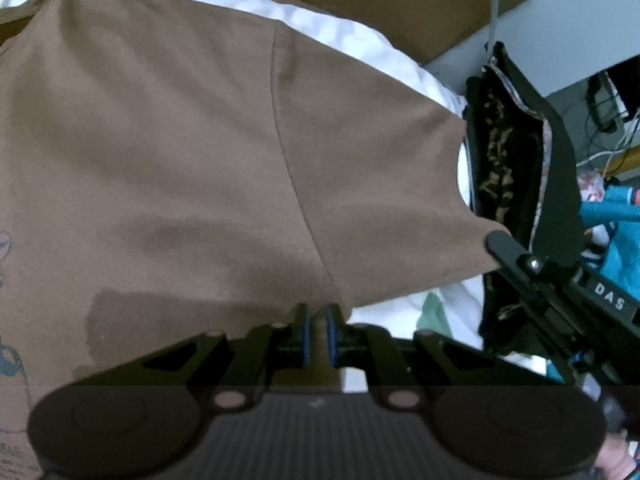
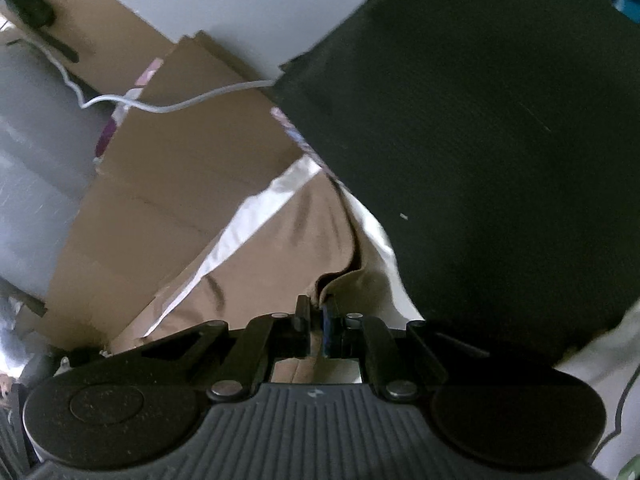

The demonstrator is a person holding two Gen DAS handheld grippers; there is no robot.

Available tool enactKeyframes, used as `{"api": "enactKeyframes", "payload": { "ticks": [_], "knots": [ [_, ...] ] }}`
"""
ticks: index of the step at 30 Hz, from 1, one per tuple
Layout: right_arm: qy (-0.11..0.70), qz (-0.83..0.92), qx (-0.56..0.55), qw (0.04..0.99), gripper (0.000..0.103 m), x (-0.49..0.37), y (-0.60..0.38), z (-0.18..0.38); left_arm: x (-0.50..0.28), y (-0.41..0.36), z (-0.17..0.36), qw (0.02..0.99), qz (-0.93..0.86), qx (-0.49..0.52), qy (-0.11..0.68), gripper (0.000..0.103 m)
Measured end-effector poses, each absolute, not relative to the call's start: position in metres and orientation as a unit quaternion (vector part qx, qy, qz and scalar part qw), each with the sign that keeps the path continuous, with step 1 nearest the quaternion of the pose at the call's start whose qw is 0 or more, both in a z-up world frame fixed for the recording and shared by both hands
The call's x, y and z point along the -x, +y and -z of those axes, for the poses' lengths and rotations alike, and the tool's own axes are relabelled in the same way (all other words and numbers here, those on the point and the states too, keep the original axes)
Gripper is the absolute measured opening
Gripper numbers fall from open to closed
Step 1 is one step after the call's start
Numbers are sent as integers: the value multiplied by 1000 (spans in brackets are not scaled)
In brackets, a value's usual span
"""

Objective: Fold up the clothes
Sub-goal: 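Lift the grasped shirt side with both grippers and fold it over the body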

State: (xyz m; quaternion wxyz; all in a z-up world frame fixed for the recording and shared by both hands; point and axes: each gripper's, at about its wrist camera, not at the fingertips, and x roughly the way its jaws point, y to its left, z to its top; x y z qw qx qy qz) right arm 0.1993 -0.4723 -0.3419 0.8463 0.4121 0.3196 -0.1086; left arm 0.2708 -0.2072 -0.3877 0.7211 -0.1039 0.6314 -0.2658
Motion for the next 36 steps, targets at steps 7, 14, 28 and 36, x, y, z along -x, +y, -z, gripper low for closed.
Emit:
{"api": "enactKeyframes", "payload": {
  "ticks": [7, 14, 28, 36],
  "knots": [
    [319, 98, -412, 848, 3, -202, -470, 335, -274, -207, 395, 706, 261, 129, 646, 8],
    [319, 87, -410, 850, 3, -205, -467, 332, -275, -209, 398, 701, 263, 131, 651, 8],
    [314, -17, -407, 858, 3, -204, -435, 313, -276, -203, 409, 696, 246, 153, 657, 3],
    [327, -51, -400, 855, 3, -204, -415, 309, -280, -194, 417, 680, 233, 201, 665, 3]
  ]
}}
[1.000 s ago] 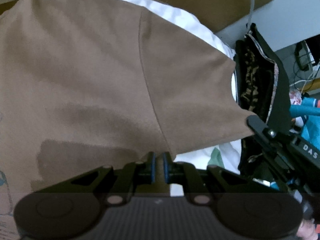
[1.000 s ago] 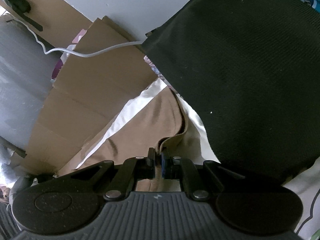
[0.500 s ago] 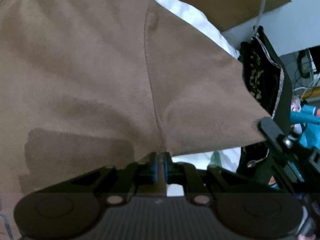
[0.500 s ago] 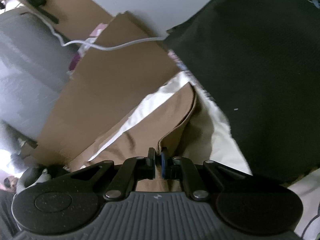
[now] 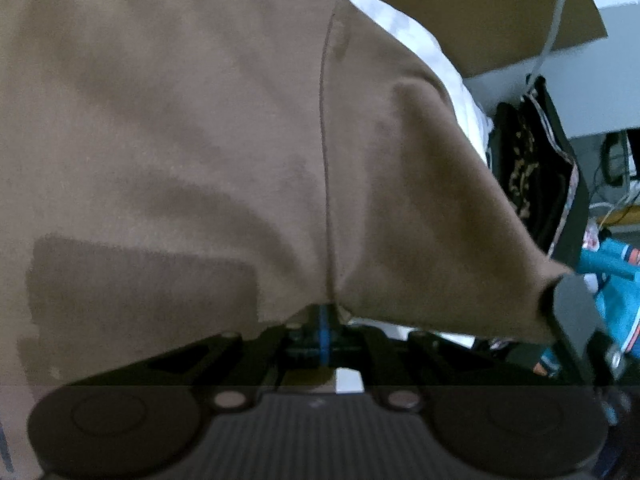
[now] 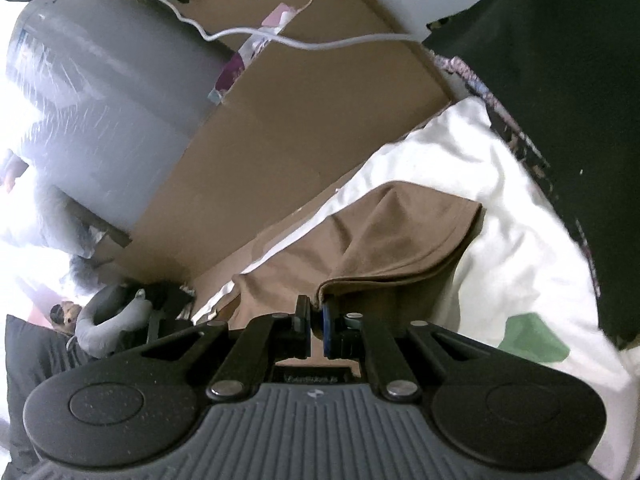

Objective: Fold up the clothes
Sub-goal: 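Lift the grasped shirt side with both grippers and fold it over the body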

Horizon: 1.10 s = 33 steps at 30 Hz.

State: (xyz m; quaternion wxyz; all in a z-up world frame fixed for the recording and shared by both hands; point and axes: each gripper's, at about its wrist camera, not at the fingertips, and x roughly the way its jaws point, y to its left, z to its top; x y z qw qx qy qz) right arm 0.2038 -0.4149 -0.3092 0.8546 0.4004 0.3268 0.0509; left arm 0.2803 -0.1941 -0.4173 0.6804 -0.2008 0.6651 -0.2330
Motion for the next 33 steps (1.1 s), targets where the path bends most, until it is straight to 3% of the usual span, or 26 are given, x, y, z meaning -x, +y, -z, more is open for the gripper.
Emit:
{"api": "enactKeyframes", "payload": {
  "ticks": [7, 14, 20, 28, 30, 32, 33],
  "knots": [
    [345, -70, -439, 827, 3, -194, -412, 324, -280, -172, 437, 644, 214, 305, 668, 3],
    [354, -76, -450, 816, 3, -190, -404, 329, -279, -166, 434, 643, 218, 305, 668, 2],
    [372, -76, -419, 825, 3, -191, -387, 331, -278, -135, 408, 676, 210, 295, 642, 29],
    [413, -83, -368, 829, 7, -194, -350, 338, -280, -85, 386, 699, 179, 318, 616, 30],
    [426, -91, -344, 832, 11, -193, -340, 337, -275, -76, 381, 705, 171, 315, 612, 30],
    [434, -97, -324, 835, 28, -189, -332, 333, -267, -66, 380, 710, 167, 312, 609, 30],
    [432, -99, -320, 837, 32, -185, -330, 331, -269, -66, 377, 711, 164, 312, 608, 30]
  ]
}}
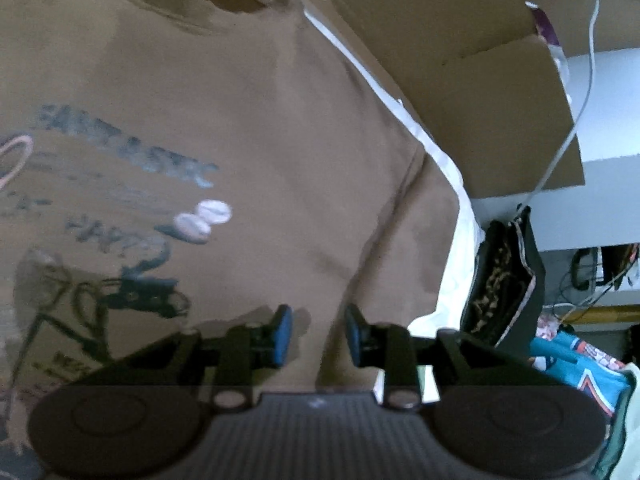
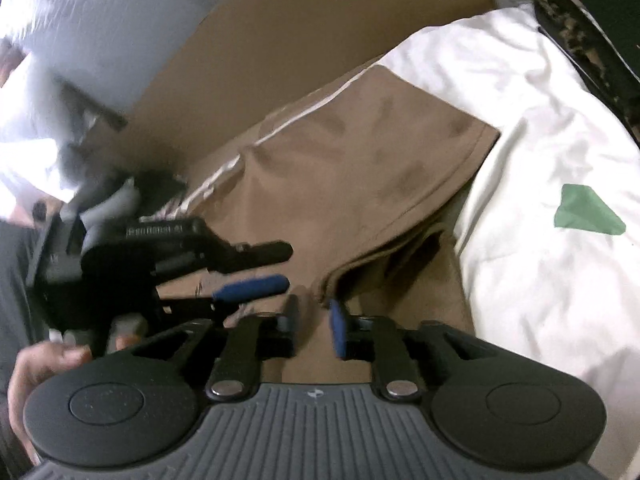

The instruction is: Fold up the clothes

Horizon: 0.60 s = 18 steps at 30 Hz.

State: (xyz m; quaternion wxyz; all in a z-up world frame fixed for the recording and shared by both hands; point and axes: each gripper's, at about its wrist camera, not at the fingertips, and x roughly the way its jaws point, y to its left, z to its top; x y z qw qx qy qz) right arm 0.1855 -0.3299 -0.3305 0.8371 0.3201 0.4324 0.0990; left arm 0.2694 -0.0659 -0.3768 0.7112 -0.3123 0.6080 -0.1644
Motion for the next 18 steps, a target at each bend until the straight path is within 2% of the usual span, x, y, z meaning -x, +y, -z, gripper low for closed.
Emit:
{"api": "enactKeyframes", "payload": {
  "ticks": [2, 9, 18],
  "knots": [
    [430, -98, -316, 840, 37, -179, -330, 326, -268, -62, 373, 714, 161, 311, 606, 30],
    [413, -55, -316, 853, 37, -167, -352, 316, -266, -58, 361, 722, 162, 307, 598, 30],
    [377, 23, -326, 867, 37, -174, -405, 333, -271, -63, 374, 719, 173, 297, 603, 32]
  ]
}}
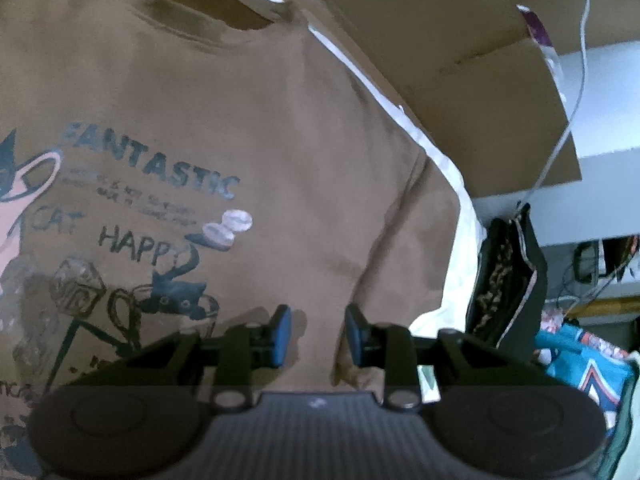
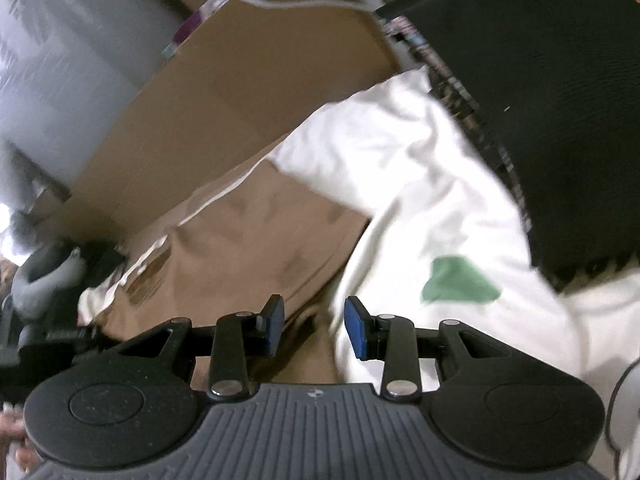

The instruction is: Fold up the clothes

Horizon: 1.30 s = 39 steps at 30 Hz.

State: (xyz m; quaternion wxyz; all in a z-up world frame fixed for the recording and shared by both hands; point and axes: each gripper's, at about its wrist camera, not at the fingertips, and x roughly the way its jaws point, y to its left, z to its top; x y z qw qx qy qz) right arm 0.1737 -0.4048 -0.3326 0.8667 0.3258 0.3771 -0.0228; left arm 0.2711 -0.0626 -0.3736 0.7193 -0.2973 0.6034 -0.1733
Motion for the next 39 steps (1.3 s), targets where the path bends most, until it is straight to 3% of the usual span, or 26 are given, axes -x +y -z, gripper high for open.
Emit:
{"api": "enactKeyframes", "payload": {
  "ticks": [15, 34, 36, 38, 39],
  "knots": [
    [358, 33, -255, 898, 37, -226, -423, 346, -292, -68, 381, 734, 190, 284, 587, 32],
    [391, 40, -193, 899, 38, -259, -407, 369, -298, -65, 399, 708, 169, 315, 609, 32],
    [392, 38, -198, 898, 32, -260, -408, 368, -297, -65, 398, 709, 170, 314, 609, 32],
    [394, 41, -208, 894, 12, -260, -412, 368, -298, -64, 396, 709, 167, 315, 608, 32],
    [393, 40, -221, 892, 9, -259, -416, 367, -298, -63, 395, 709, 166, 317, 607, 32]
  ]
}}
